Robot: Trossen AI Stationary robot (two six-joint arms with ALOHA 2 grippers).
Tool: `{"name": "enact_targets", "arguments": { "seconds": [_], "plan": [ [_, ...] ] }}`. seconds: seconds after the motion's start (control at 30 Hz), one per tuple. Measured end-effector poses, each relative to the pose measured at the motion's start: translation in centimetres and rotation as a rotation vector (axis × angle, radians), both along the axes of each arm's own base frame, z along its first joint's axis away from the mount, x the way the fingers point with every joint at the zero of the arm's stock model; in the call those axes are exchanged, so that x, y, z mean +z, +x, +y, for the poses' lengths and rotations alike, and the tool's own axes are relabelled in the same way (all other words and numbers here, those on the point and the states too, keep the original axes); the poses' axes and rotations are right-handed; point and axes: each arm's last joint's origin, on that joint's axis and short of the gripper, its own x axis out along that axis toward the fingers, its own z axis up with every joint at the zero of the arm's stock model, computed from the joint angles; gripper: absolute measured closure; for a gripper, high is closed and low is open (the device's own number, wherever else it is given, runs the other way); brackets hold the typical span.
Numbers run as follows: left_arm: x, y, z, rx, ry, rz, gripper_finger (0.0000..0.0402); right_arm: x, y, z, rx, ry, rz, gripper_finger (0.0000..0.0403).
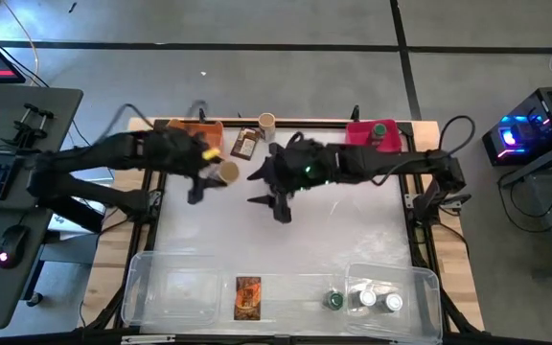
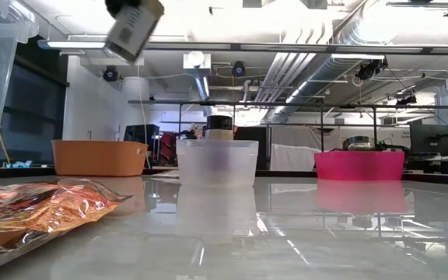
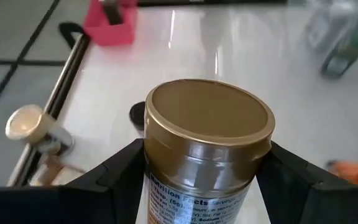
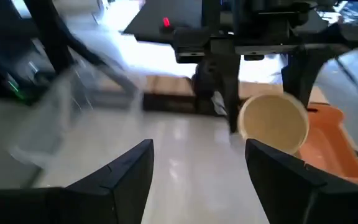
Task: Sort spices by type
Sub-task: Put the bottom gold seasoning bottle into the left transparent bin
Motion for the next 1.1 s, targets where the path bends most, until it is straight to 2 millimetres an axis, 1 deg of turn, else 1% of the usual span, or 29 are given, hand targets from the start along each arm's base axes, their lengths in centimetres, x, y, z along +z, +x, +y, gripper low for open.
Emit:
{"name": "enact_targets", "arguments": {
  "seconds": [0.1,0.17,0.23,0.3,0.4,0.5,0.63,0.73,0.83,0.97,1.1],
  "plan": [
    [-1.2,2.5,-0.6,-0.073,0.117,0.079,0.0174,-1.5,0.5,0.4,-0.057,-0.089,0.078,0.0155],
    [-1.8,3.7,-0.9,-0.106,0.175,0.122,0.0174,-2.0,0.5,0.4,-0.121,-0.119,0.120,0.0155],
    [-2.0,4.5,-1.1,-0.126,0.199,0.136,0.0174,-2.3,0.5,0.3,-0.215,-0.099,0.128,0.0155],
    [-2.1,5.0,-1.2,-0.140,0.212,0.134,0.0174,-2.5,0.3,0.3,-0.260,-0.046,0.154,0.0154],
    [-2.1,5.2,-1.2,-0.146,0.224,0.119,0.0174,-3.2,0.2,0.4,-0.263,0.052,0.213,0.0145],
    [-1.7,5.2,-1.2,-0.155,0.244,0.091,0.0174,-4.0,0.3,0.5,-0.294,0.089,0.268,0.0127],
    [-1.7,5.2,-1.2,-0.157,0.248,0.086,0.0174,-4.4,0.7,0.4,-0.312,0.072,0.260,0.0100],
    [-1.7,5.2,-1.2,-0.156,0.248,0.084,0.0174,-4.2,0.9,0.3,-0.362,0.042,0.223,0.0087],
    [-1.7,5.2,-1.2,-0.156,0.249,0.083,0.0174,-4.3,0.9,0.2,-0.383,0.025,0.223,0.0082],
    [-1.6,5.3,-1.1,-0.160,0.255,0.081,0.0174,-4.2,0.9,0.3,-0.363,0.008,0.222,0.0081],
    [-1.5,5.3,-1.1,-0.159,0.257,0.068,0.0174,-3.9,1.2,0.3,-0.346,-0.006,0.178,0.0081]
  ]
}}
